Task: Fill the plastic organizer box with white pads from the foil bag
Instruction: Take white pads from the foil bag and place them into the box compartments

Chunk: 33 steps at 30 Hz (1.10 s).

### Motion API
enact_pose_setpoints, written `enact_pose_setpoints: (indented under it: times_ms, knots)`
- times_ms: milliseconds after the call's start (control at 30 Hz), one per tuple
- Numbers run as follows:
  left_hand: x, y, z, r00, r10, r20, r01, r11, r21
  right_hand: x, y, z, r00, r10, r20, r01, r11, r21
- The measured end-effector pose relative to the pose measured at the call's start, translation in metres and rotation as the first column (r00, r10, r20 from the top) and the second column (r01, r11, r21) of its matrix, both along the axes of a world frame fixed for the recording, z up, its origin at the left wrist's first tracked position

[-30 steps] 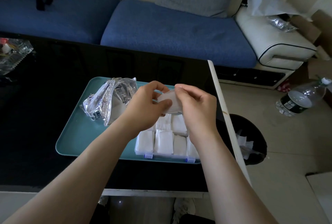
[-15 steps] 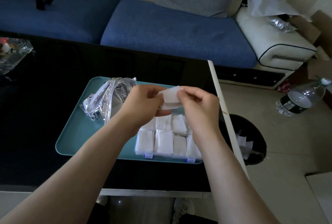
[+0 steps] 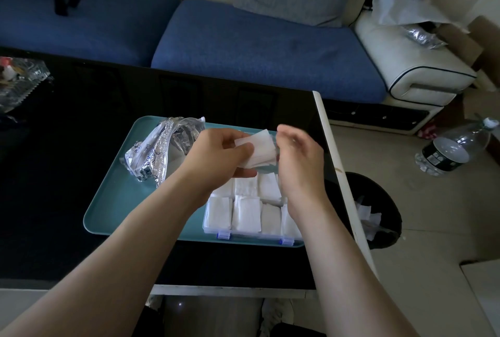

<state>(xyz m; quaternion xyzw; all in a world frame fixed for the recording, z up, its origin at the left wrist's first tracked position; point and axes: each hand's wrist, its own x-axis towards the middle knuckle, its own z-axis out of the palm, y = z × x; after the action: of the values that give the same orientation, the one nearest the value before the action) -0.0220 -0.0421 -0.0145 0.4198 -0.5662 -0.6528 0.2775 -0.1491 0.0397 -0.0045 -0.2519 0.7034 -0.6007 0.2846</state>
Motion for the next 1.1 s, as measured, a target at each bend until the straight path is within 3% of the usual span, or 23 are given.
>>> enact_pose_setpoints:
  times_ms: [67,133,233,333,433,533,667,767,1000,1100]
  knots:
    - [0.001,-0.001,0.0,1.0,-0.013,0.007,0.014,1.0,-0.016,0.0,0.0,0.003,0.981,0.058,0.185,-0.082,0.989,0.123]
    - [0.002,-0.002,0.0,1.0,-0.017,0.014,0.017,0.999,-0.037,0.0,0.0,0.004,0.908,0.097,0.407,-0.166,0.976,0.14]
    - [0.003,-0.004,-0.002,0.999,-0.022,0.031,0.025,0.996,-0.086,-0.003,0.001,0.002,0.851,0.09,0.518,-0.168,0.98,0.106]
    - [0.003,-0.004,-0.001,0.999,-0.029,0.041,0.033,0.995,-0.097,-0.006,0.0,-0.002,0.88,0.037,0.473,-0.11,0.986,0.126]
    - [0.001,-0.002,0.0,1.0,0.021,0.006,-0.021,1.0,-0.021,-0.008,-0.001,-0.004,0.962,-0.024,0.273,-0.011,0.992,0.124]
    - [0.0,-0.001,0.002,0.993,0.116,-0.011,-0.116,0.992,0.046,-0.008,0.001,-0.003,0.989,-0.081,0.126,0.078,0.997,0.025]
    - [0.0,-0.001,0.004,0.974,0.227,0.002,-0.225,0.965,0.136,-0.007,0.0,0.0,0.978,-0.052,0.204,0.064,0.997,-0.052]
    - [0.0,0.001,0.007,0.978,0.201,-0.049,-0.186,0.958,0.218,-0.001,0.001,0.004,0.955,0.058,0.29,-0.044,0.997,-0.056]
    - [-0.004,0.006,0.013,0.973,0.097,-0.21,-0.026,0.948,0.316,0.005,-0.004,-0.001,0.974,0.09,0.208,-0.087,0.996,-0.025]
    - [-0.004,0.005,0.011,0.978,0.07,-0.195,-0.014,0.96,0.279,0.004,-0.004,-0.004,0.986,0.088,0.141,-0.085,0.996,-0.029]
